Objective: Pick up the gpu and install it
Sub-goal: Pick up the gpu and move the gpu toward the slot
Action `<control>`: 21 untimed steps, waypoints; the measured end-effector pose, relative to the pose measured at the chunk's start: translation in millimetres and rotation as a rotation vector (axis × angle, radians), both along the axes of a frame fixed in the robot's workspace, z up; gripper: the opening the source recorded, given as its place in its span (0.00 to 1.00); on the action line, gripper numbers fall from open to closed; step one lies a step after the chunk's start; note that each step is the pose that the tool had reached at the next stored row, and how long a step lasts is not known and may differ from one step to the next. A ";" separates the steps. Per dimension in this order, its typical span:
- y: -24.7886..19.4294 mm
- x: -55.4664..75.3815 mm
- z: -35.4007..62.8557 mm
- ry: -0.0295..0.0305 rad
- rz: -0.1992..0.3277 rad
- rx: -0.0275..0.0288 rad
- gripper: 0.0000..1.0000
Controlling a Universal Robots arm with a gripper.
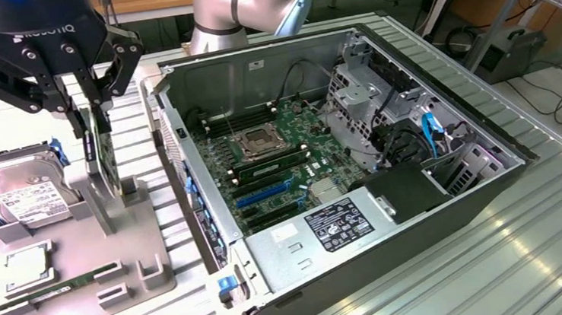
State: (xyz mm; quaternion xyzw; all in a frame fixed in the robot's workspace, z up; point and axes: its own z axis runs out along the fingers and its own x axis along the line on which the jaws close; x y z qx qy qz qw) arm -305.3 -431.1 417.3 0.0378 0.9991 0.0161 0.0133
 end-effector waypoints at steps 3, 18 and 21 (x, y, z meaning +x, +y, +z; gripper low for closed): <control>0.0 0.0 0.0 -0.0001 0.000 0.0001 0.26; 0.0 12.5 0.1 0.0001 0.000 0.0000 0.26; 0.0 16.1 0.1 0.0000 0.000 0.0000 0.26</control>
